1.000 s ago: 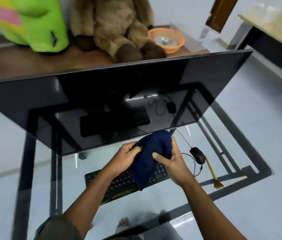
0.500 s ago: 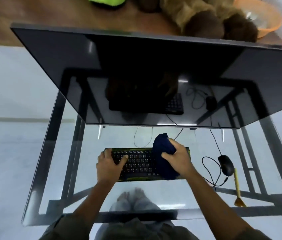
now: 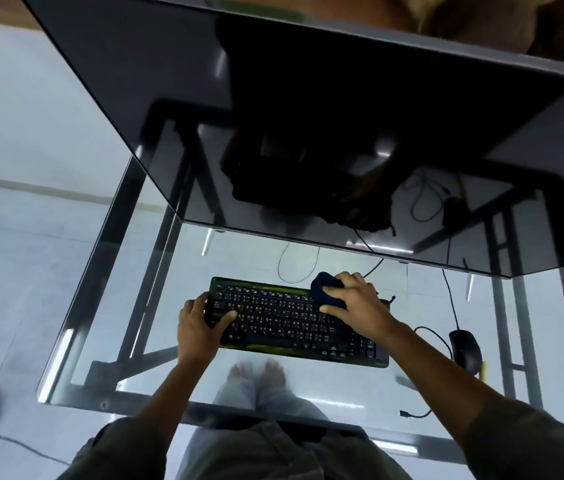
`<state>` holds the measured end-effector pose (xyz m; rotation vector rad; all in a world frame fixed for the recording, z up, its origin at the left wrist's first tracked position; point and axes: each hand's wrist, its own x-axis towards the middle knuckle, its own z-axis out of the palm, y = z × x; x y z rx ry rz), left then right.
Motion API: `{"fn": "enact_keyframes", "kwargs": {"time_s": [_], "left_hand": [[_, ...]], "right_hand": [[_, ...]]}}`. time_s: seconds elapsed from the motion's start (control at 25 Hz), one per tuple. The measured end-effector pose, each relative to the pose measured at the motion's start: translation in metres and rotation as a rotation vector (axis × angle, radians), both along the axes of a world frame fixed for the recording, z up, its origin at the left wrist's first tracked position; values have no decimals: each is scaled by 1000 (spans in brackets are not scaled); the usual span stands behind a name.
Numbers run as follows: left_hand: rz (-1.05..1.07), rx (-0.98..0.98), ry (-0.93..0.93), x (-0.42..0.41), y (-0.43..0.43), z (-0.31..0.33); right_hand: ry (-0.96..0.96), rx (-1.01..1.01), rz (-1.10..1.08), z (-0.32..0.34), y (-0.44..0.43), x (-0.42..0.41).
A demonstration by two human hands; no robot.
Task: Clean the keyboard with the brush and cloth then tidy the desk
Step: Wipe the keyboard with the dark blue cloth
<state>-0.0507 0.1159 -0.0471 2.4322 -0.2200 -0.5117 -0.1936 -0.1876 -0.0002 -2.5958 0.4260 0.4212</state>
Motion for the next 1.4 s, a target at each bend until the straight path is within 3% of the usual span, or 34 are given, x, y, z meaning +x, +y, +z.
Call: {"fn": "enact_keyframes", "kwargs": {"time_s": [0.28, 0.36, 0.72, 0.92, 1.2, 1.4], "left_hand": [[-1, -81, 19, 4, -16, 9], [142, -19, 36, 7, 23, -4], [-5, -26, 16, 3, -3, -4], [3, -20, 13, 6, 4, -6], [8, -51, -26, 4, 3, -8], [22, -54, -24, 4, 3, -8]], "right_hand": [[-162, -52, 90, -5, 0, 13], [-152, 42, 253, -26, 48, 63], [-187, 142, 235, -15, 134, 161], [-159, 191, 191, -8, 105, 130], [11, 136, 103, 4, -2, 36], [-53, 113, 152, 4, 25, 48]]}}
